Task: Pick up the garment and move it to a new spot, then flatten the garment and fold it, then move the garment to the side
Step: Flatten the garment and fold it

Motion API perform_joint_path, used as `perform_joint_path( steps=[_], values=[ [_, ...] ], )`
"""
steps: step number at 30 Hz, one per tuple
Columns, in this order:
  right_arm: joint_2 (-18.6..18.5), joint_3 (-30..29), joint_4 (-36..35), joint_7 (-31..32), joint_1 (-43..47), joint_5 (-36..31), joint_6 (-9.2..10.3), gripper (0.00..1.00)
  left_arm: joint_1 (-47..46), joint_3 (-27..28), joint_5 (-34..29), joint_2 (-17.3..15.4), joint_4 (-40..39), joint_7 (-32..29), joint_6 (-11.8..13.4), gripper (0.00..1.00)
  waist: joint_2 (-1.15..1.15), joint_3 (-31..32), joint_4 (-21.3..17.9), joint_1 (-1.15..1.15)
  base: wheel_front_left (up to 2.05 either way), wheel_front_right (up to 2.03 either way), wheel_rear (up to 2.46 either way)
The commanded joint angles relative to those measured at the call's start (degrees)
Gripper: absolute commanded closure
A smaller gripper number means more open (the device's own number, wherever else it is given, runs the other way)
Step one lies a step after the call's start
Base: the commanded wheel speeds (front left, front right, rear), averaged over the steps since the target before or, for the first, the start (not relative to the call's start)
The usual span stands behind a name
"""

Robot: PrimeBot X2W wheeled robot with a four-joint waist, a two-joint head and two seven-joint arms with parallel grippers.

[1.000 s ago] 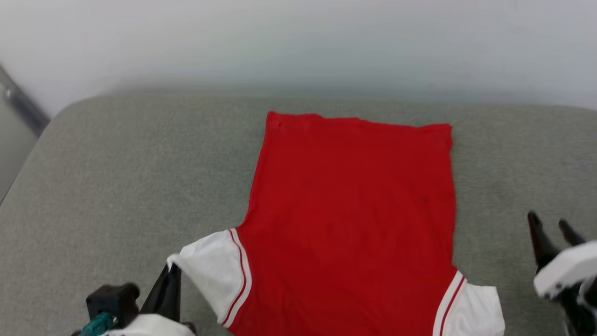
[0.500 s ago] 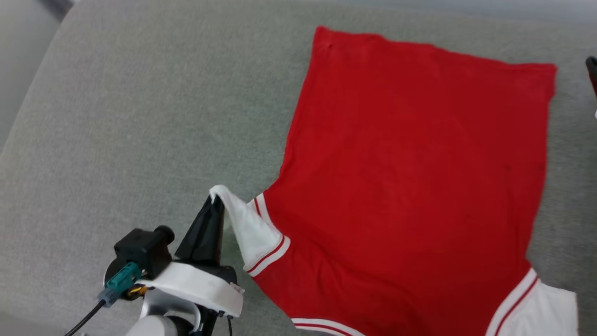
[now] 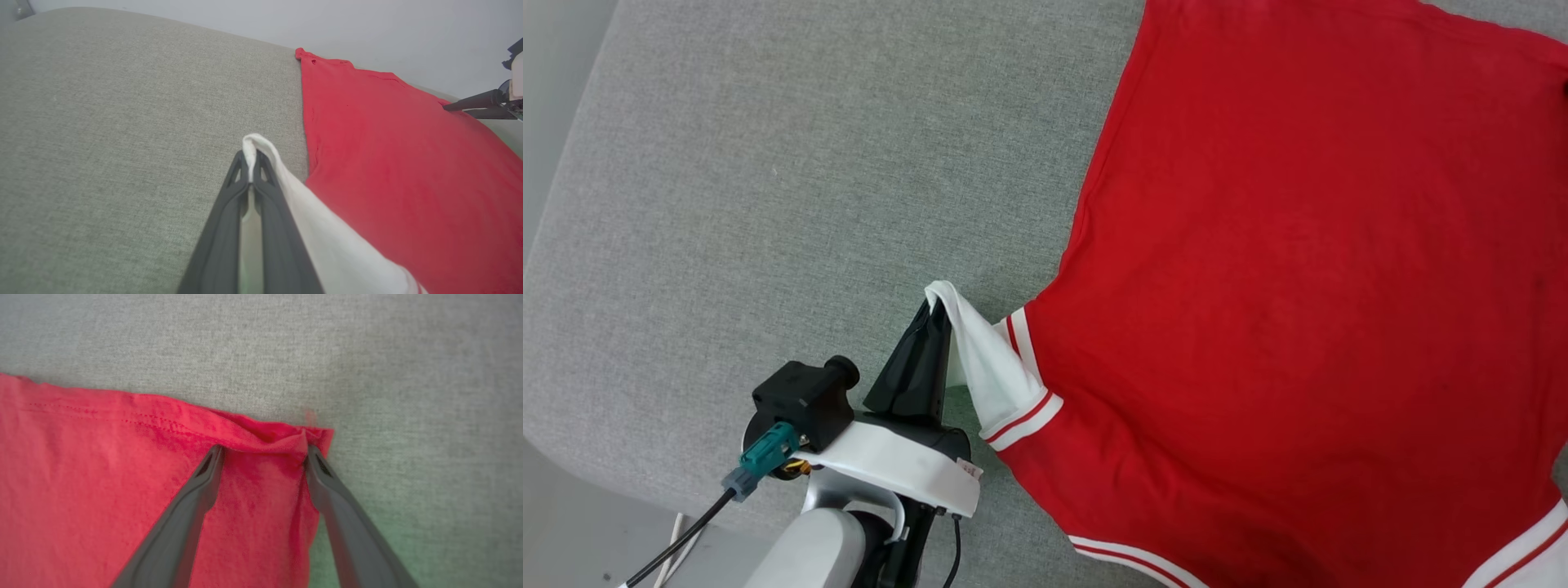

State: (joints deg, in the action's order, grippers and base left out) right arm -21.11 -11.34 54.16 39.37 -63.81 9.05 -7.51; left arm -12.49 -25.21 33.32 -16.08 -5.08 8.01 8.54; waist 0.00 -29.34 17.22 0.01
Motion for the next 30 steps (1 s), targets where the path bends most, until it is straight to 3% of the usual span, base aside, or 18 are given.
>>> perform_joint_path(
  steps=[1, 2, 3, 4, 5, 13, 19, 24, 30],
  values=[
    [1.82, -0.18, 4.2, 2.81, 3.64, -0.5, 0.04, 0.0, -0.97, 0.0, 0.04, 0.11, 0.4, 0.43, -0.36, 1.0, 0.0, -0.29, 0.14, -0.01, 0.0, 0.0, 0.0],
    [2.17, -1.01, 5.53, 4.32, 4.35, -0.49, 0.04, 0.0, -1.05, -0.06, 0.09, 0.14, 0.66, 0.5, -0.42, 1.0, 0.0, -0.17, 0.05, -0.01, 0.0, 0.0, 0.0],
    [2.33, -1.63, 6.6, 5.61, 4.81, -0.91, 0.06, 0.43, -1.07, -0.12, 0.19, 0.16, 0.91, 0.6, -0.51, 1.0, 0.0, -0.06, -0.05, -0.01, 0.0, 0.0, 0.0],
    [2.46, -1.96, 7.14, 6.33, 5.07, -1.58, 0.07, 0.78, -1.1, -0.21, 0.23, 0.15, 1.21, 0.62, -0.7, 1.0, 0.0, 0.19, -0.13, -0.01, 0.0, 0.0, 0.0],
    [2.63, -2.17, 7.06, 6.47, 4.87, -1.95, 0.07, 1.0, -1.24, -0.35, -0.27, -0.25, 1.52, 0.53, -0.72, 1.0, 0.0, 0.4, -0.21, -0.01, 0.0, 0.0, 0.0],
    [1.17, -1.27, 3.87, 5.04, 3.03, -3.54, 0.06, 1.0, -0.09, -0.68, 0.05, -0.82, 4.26, 0.1, -0.59, 1.0, 0.0, 5.33, -1.82, -0.01, 0.0, 0.0, 0.0],
    [0.38, 3.2, 0.62, 5.2, 5.19, -2.14, 0.06, 1.0, 3.08, 0.03, 1.13, -2.03, 6.48, -0.38, 0.42, 1.0, 0.0, 12.63, -5.07, -0.01, 0.0, 0.0, 0.0],
    [0.06, 9.81, -5.0, 7.0, 11.82, 1.88, 0.05, 1.0, 7.03, 0.92, 1.29, -4.1, 7.84, -1.45, 2.24, 1.0, 0.0, 19.06, -9.31, -0.01, 0.0, 0.0, 0.0],
    [-2.29, 14.73, -18.01, 9.6, 27.27, 9.27, 0.04, 1.0, 12.86, 2.59, 2.61, -6.3, 7.35, -2.55, 4.78, 1.0, 0.0, 25.46, -14.9, -0.01, 0.0, 0.0, 0.0]
  ],
)
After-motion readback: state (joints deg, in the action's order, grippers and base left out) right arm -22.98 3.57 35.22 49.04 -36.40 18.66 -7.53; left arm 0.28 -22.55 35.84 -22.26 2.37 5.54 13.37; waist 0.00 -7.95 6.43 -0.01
